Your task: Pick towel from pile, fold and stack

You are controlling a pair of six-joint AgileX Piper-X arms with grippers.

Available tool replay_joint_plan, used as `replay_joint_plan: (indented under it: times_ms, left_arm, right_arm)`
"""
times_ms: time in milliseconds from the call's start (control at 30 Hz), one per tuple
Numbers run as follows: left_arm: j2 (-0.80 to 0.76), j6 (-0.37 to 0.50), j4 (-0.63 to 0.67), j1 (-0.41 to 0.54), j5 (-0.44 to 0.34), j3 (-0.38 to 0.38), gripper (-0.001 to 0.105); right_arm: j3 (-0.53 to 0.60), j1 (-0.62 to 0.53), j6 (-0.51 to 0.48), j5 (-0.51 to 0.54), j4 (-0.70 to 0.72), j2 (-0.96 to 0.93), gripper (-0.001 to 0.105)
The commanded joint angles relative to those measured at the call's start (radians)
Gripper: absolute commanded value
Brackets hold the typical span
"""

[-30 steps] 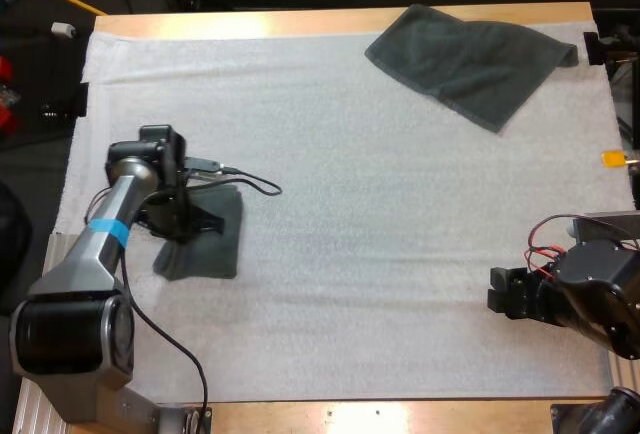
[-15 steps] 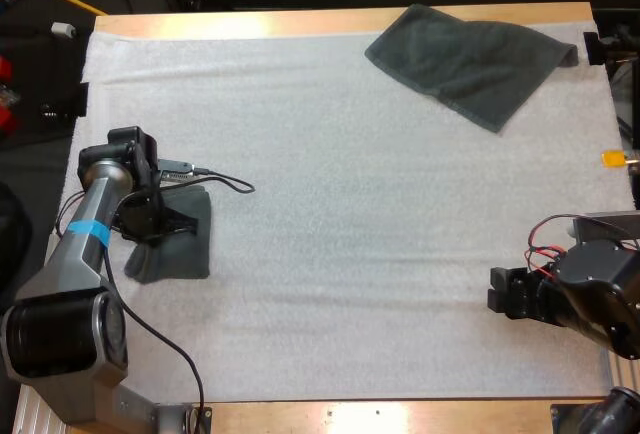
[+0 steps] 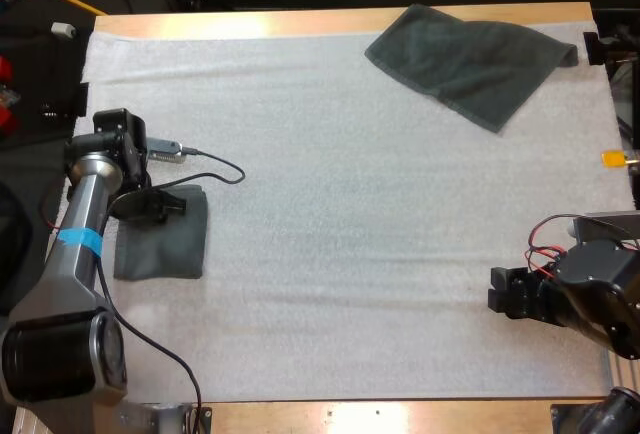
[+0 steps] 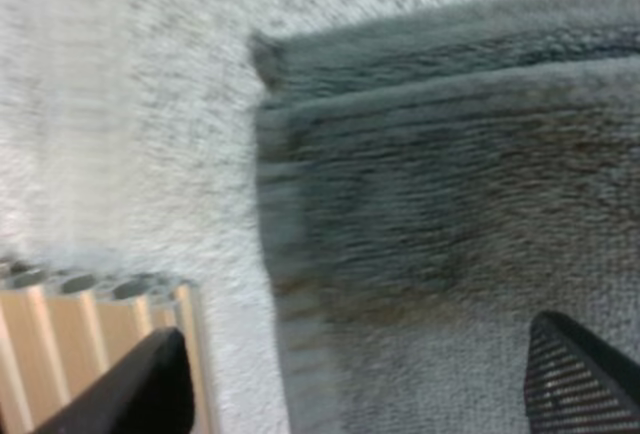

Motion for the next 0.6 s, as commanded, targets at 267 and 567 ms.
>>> replay_joint_plan:
  times_ms: [267,567]
  left_arm:
    - [-0.166,-0.04,0.028,-0.028,0.11,-0.01,0.061]
    - [-0.392,-0.124,0.068,-0.147,0.196,-0.01,0.061]
  right_arm:
    - [-0.001,-0.002,0.006,0.007,0.008,-0.003,0.067]
    - [-0.001,-0.002,0.006,0.007,-0.002,-0.003,0.067]
